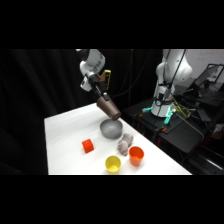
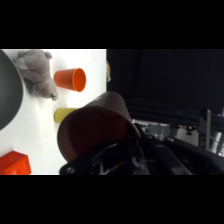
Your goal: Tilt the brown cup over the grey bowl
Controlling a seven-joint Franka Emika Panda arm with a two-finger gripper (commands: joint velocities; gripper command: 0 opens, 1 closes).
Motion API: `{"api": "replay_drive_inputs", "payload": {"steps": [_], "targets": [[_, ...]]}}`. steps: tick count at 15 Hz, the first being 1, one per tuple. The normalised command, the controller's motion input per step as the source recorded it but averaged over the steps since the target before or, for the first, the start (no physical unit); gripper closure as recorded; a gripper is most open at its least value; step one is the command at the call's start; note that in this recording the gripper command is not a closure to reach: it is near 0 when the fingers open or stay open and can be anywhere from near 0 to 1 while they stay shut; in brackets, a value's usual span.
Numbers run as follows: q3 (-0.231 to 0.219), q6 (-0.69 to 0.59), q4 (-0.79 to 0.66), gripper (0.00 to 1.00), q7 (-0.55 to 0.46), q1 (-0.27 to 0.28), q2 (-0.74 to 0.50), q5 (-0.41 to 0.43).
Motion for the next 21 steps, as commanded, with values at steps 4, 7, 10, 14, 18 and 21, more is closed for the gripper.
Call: {"api": "replay_drive_inputs", "payload": {"steps": [4,7,10,14,18,21], "targets": [[-0.013,-0.61,0.44,0.12,-0.11,-0.211,0.44,0.283],[-0.028,-0.37,0.33,0.12,0.04,-0.076,0.19,0.153],[-0.114,0.25,-0.02,0.12,0.19,0.212,-0.31,-0.106],[-0.029,0.69,-0.36,0.12,0.4,0.441,-0.72,-0.225],[0.167,0.79,-0.29,0.12,0.53,0.417,-0.57,-0.325],[0.247,0.75,-0.09,0.12,0.52,0.304,-0.23,-0.452]]}}
